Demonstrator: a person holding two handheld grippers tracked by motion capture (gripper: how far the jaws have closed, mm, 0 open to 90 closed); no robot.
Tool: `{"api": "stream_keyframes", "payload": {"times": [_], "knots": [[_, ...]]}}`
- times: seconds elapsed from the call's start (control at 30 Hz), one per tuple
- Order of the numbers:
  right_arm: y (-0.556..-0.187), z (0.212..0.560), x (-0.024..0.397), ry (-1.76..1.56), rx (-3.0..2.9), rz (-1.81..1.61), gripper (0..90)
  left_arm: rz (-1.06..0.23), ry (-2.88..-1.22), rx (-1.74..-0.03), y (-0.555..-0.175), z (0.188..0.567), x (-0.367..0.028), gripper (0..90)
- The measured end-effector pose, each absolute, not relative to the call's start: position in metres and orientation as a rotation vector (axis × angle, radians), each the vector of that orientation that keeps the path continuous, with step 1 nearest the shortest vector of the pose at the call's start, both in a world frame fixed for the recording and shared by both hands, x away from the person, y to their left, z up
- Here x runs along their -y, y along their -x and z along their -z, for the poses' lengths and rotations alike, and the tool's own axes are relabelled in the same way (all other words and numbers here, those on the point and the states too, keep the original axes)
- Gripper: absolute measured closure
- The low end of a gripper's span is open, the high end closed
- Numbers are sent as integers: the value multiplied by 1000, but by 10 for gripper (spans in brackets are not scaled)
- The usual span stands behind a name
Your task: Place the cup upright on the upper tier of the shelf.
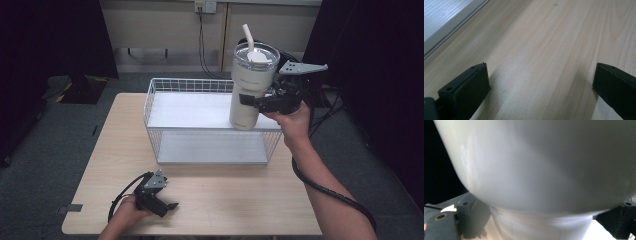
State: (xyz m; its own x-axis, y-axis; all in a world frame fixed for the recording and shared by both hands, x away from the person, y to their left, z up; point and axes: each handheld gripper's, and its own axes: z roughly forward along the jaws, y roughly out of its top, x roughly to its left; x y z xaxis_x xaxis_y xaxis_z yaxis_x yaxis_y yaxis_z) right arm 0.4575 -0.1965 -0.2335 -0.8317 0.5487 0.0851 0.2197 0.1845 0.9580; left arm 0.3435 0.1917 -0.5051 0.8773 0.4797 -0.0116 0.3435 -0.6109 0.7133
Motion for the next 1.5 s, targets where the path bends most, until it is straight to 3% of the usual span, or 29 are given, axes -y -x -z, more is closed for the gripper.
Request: {"api": "stream_keyframes", "payload": {"times": [1.5], "knots": [[-494,244,179,-831,-2101,-1646,104,-228,-2283,-591,-343,505,-192,1]]}}
